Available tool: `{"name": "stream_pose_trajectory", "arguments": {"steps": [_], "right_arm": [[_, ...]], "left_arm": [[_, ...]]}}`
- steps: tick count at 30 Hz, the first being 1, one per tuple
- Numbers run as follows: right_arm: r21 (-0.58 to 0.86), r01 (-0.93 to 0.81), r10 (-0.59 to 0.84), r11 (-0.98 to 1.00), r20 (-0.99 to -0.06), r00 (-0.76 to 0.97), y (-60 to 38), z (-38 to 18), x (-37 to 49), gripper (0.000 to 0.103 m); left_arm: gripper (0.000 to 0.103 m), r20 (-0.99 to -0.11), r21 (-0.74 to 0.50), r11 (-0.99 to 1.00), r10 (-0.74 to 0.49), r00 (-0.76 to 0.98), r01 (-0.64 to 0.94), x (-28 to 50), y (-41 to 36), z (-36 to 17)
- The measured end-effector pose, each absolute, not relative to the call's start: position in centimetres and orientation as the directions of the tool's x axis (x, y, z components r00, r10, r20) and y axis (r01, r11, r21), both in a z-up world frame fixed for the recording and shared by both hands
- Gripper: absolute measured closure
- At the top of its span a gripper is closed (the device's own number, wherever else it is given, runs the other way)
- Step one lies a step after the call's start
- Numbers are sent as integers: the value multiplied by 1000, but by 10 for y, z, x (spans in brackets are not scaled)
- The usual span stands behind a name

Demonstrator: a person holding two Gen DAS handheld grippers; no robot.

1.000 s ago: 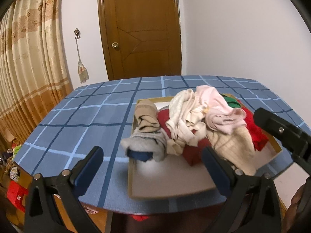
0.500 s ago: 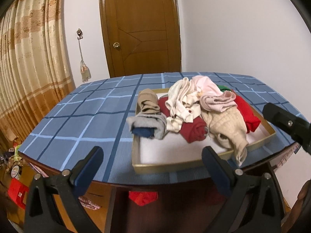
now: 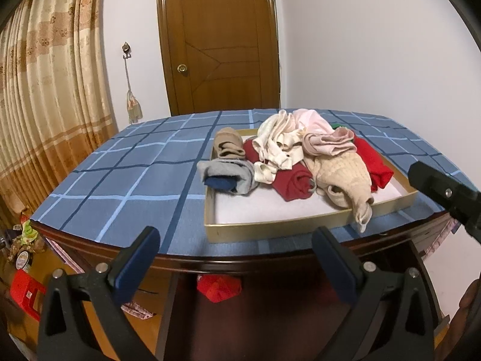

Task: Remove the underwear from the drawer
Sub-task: 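Move both grippers back from the tray toward the drawer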

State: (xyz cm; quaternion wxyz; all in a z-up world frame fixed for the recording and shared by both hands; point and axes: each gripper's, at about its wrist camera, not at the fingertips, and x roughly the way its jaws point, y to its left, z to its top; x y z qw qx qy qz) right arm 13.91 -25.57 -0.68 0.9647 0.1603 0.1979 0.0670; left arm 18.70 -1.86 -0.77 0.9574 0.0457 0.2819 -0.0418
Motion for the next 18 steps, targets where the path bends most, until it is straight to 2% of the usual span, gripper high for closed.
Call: {"name": "stream_pose_trajectory", "arguments": {"steps": [18], "right_arm": [[339,-24,166,940,-395,904,-265,-31,121,39]], "left_arm": [[1,-583,48,993,-59,811,107,179,-16,-28]]}}
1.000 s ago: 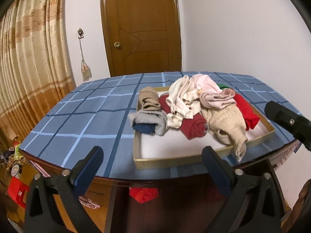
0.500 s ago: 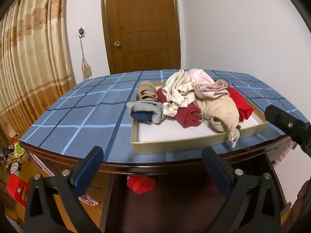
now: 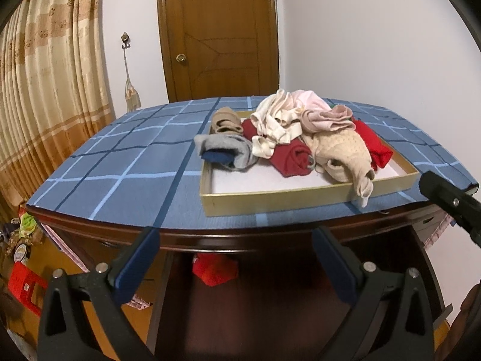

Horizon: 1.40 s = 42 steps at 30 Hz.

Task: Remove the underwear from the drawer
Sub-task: 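Move both grippers back from the tray toward the drawer, then lower both open grippers toward the red sock in the open drawer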

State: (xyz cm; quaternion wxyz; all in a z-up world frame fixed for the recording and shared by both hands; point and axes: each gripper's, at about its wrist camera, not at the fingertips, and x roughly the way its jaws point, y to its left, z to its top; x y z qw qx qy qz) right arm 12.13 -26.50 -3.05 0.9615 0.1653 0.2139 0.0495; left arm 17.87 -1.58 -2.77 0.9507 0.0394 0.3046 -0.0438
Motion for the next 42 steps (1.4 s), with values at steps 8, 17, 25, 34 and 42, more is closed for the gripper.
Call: {"name": "stream_pose_trajectory", "arguments": {"steps": [8,17,25,34,42], "right_arm": [[329,-30,172,944,-414,894,-260,-38,116,39],[328,-20,174,944,-446,878,-258,-54,114,39],[291,-14,158,957,-479,864,-253,-65,110,39],[298,12,159,954,-544,824,-258,-92,108,39],[320,59,163,946,-623,765,-269,-122,108,40]], "left_arm": [[1,-604,42,994,-59,795,106,176,-13,-39],[1,-626,50,993,-54,778,109,171,-11,-51],[1,-650,53,993,-47,758,107,169,-8,-64],[1,-684,59,992,-39,729,109,165,6,-80],[1,-737,66,994,-9,675,85,166,26,-99]]}}
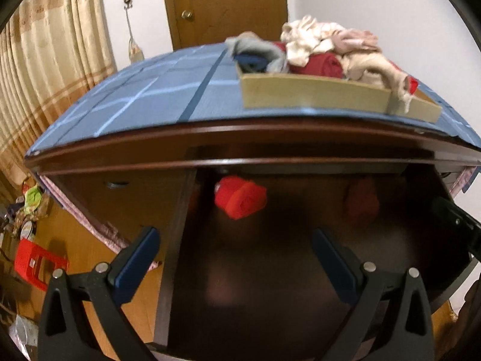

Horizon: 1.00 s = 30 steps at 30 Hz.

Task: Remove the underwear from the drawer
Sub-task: 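Lower both open grippers toward the red sock in the open drawer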

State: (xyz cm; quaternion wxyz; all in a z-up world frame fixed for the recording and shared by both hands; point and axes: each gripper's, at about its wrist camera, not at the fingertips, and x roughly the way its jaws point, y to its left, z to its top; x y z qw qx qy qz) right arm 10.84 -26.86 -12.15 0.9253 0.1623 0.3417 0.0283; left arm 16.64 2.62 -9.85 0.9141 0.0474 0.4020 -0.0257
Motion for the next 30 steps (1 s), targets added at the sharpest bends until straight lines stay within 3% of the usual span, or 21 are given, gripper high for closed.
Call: {"name": "stream_pose_trajectory", "arguments": {"steps": [13,20,27,30], "right_arm": [[378,100,228,920,-726,649,-277,-136,143,40],[419,114,285,901,-768,574,-272,-146,170,40],[293,-4,261,956,-847,463,-249,-147,200,40],[323,20,280,946,-849,448,-244,-153,204,40]], "left_arm": [[1,-800,26,990,-63,597,139,186,9,-110],[1,-841,82,987,-6,541,138,195,1,-127],[1,-858,68,991,0,514,113,195,8,-136],[1,-866,74,991,11,500,107,198,9,-139]]}}
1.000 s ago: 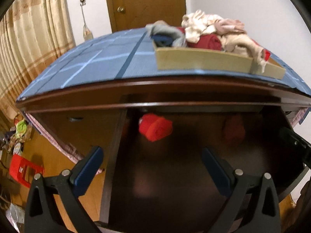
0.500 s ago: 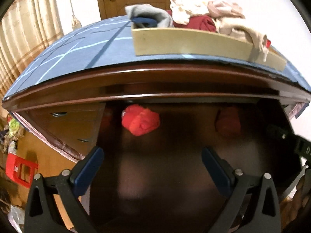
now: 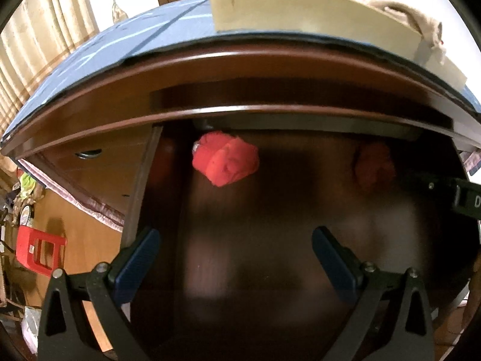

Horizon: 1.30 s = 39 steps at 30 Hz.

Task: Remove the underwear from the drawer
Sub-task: 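Lower both open grippers toward the red sock in the open drawer, then reach both grippers into the drawer toward the red sock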

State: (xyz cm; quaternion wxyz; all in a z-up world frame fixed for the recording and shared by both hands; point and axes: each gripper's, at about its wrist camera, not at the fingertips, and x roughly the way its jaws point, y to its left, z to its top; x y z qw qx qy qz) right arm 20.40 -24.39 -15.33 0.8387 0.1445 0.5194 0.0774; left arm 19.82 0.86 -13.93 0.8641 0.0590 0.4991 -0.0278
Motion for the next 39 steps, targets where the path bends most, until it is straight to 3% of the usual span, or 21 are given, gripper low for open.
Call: {"name": "stream_pose_trajectory", "arguments": {"steps": [8,23,32,34,39], "right_arm": [[396,184,291,900,-858,422,-245,-179,215,40],[310,394,163,865,-918,362,-236,-210,231,41],[215,258,130,942,-942,311,-215,-227,240,48],[233,160,181,959,-941,285,-213,-230,239,48],[92,-68,110,993,-932,345,-204,-221,235,48]], "left_arm": [[1,-847,54,992,-14,532,112,200,16,-133],[1,-864,43,991,-27,503,127,204,19,-137],[2,-859,47,988,-35,511,147,200,19,-136],[2,-860,26,988,-55,508,151,199,19,-135],[2,-855,11,990,-63,516,139,199,22,-133]]}}
